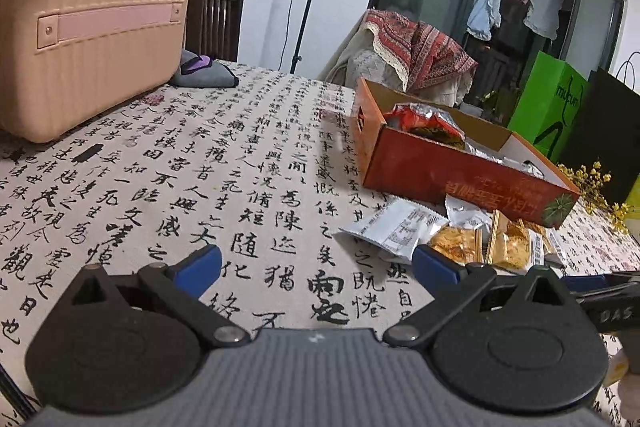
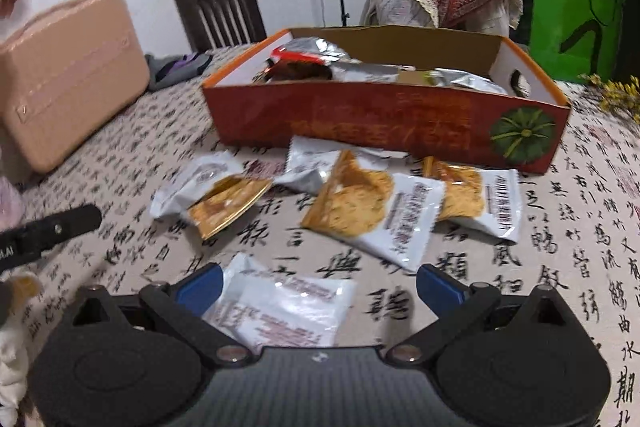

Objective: Organize snacks
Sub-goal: 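Grasp a yellow cracker pouch with the right gripper while the left grasps a white pouch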

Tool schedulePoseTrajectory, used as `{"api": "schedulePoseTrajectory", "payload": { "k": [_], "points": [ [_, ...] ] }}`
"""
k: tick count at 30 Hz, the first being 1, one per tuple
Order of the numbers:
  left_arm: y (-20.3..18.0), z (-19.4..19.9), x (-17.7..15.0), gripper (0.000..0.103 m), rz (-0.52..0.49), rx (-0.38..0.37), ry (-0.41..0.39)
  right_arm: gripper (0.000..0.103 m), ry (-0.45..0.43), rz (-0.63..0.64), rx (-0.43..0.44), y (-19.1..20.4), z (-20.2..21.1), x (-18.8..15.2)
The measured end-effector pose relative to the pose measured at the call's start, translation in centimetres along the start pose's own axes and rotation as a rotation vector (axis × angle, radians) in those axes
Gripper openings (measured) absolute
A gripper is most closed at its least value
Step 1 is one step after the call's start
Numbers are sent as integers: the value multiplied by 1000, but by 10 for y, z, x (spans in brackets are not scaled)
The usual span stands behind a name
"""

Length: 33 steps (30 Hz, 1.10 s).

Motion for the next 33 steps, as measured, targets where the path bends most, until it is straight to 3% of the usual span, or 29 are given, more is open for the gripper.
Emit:
{"api": "schedulePoseTrajectory", "payload": {
  "k": [6,12,14,15,19,22,23,24,33],
  "points": [
    [-6,-8,-4,103,-33,-19,51,103,-2,76,-56,15,-13,-10],
    [-6,-11,-5,103,-33,-22,67,98,-60,85,-32,15,-5,-20],
    [-6,-11,-5,103,-33,-23,67,78,-75,103,-11,18,0,-22],
    [-6,-11,-5,103,-33,-23,67,73,-80,112,-3,20,3,-22],
    [-6,-11,-5,103,-31,-21,66,28,-91,136,33,25,9,-23],
    [-7,-12,-5,103,-30,-20,69,26,-100,129,34,23,12,-23],
    [-7,-12,-5,103,-30,-19,70,17,-105,124,41,22,14,-22],
    [-7,-11,-4,103,-30,-15,70,14,-109,116,48,21,16,-22],
    [-18,1,12,103,-82,-16,43,13,-172,67,50,3,30,-11]
  ]
}}
Point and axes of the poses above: each gripper's, at about its wrist camera, not at the fingertips, and z roughly against the way its jaws point, y to its left, x to its top, the point moved 3 cm from there along -z, roughly the way its jaws point, and after that the axes turned 10 degrees about -z, right-handed, at the moved point
